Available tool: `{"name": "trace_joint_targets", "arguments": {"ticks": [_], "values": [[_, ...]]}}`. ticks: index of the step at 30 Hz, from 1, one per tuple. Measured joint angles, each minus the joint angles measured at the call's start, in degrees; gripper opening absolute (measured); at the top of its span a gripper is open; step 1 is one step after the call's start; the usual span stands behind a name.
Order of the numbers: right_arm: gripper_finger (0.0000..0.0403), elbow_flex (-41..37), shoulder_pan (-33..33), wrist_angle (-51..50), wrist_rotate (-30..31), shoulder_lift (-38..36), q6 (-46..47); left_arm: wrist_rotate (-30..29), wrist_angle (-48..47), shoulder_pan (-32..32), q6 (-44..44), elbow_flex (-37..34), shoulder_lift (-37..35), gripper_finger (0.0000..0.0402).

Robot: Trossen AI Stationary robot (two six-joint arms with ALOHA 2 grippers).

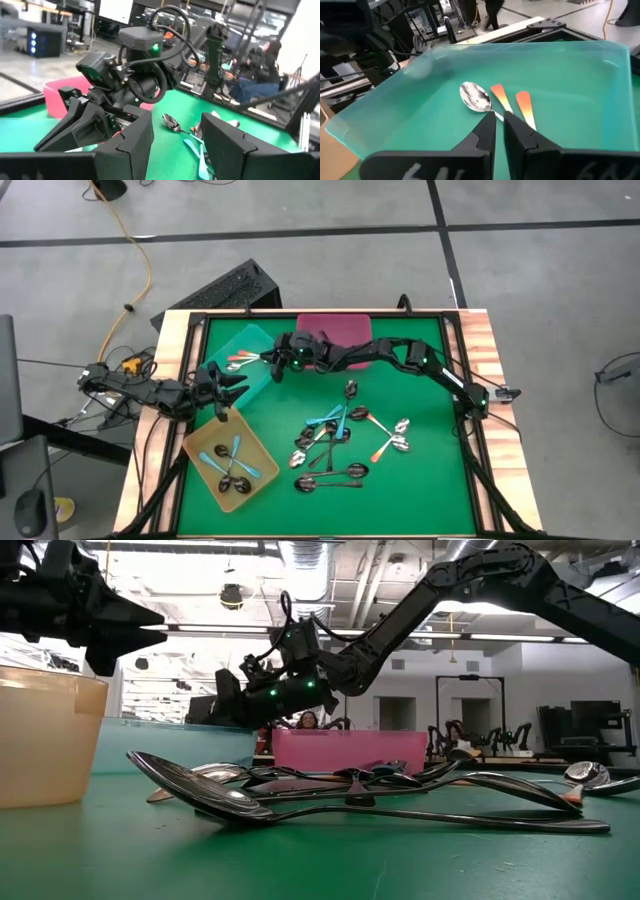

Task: Sort silverware by color (type)
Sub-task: Put the black spoon into the pink bin

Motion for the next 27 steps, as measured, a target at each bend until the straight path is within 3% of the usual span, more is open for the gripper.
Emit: {"name": "trace_joint_targets", "arguments": {"ticks": [13, 19, 23, 27], "values": [[0.0047, -0.07, -0.31, 3.94, -0.09, -0.15, -1.77, -1.48, -1.36, 0.0, 0.63, 0.0, 0.0, 0.0158], [0.0047, 4.55, -0.44, 4.31, -0.2, -0.72, -2.67, -1.5, -1.36, 0.0, 0.63, 0.0, 0.02, 0.0158], [0.0047, 9.64, -0.44, -0.56, -0.49, -0.72, -7.34, -1.49, -1.33, 0.0, 0.65, 0.0, 0.01, 0.0158], [0.0047, 17.27, -0.44, -12.19, -0.41, -0.72, -12.32, -1.48, -1.33, 0.0, 0.65, 0.0, 0.02, 0.0158]]}}
